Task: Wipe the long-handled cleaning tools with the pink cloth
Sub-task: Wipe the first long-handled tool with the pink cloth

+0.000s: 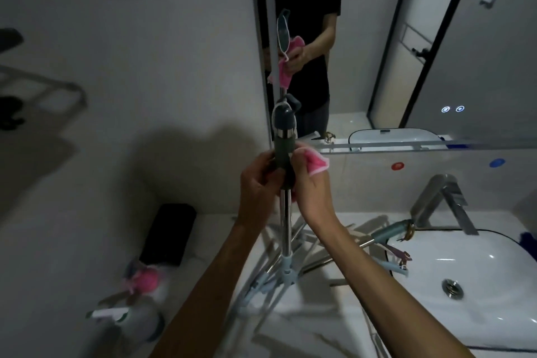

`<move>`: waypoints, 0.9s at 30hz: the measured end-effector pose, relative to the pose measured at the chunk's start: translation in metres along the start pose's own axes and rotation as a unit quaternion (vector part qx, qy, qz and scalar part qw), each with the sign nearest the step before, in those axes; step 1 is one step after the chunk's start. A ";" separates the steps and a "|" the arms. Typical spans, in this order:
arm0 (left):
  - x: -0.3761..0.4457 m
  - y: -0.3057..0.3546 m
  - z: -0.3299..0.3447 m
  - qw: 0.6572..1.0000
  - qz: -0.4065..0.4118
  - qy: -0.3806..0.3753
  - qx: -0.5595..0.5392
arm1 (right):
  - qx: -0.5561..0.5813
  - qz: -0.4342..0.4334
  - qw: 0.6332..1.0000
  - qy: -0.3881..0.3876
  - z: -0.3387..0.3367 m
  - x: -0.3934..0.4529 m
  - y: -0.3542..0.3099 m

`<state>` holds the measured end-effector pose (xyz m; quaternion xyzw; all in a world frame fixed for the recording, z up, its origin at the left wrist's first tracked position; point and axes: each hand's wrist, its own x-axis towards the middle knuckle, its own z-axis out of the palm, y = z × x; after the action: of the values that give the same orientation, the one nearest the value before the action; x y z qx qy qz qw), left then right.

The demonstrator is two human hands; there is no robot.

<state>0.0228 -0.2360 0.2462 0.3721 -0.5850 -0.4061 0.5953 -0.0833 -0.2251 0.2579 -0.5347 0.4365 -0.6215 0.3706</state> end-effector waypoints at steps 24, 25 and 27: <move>-0.062 -0.002 -0.023 0.992 -0.099 -0.079 0.002 | -0.108 0.065 0.991 -0.048 -0.004 -0.073 0.032; -0.061 -0.001 -0.020 0.992 -0.096 -0.085 0.014 | -0.106 0.070 0.991 -0.049 -0.009 -0.072 0.032; -0.058 -0.002 -0.014 0.991 -0.084 -0.094 0.045 | -0.098 0.082 0.991 -0.049 -0.018 -0.071 0.032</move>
<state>0.0378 -0.1842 0.2211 0.4066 -0.6227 -0.4610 0.4841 -0.0907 -0.1680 0.2025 -0.5608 0.5187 -0.5164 0.3869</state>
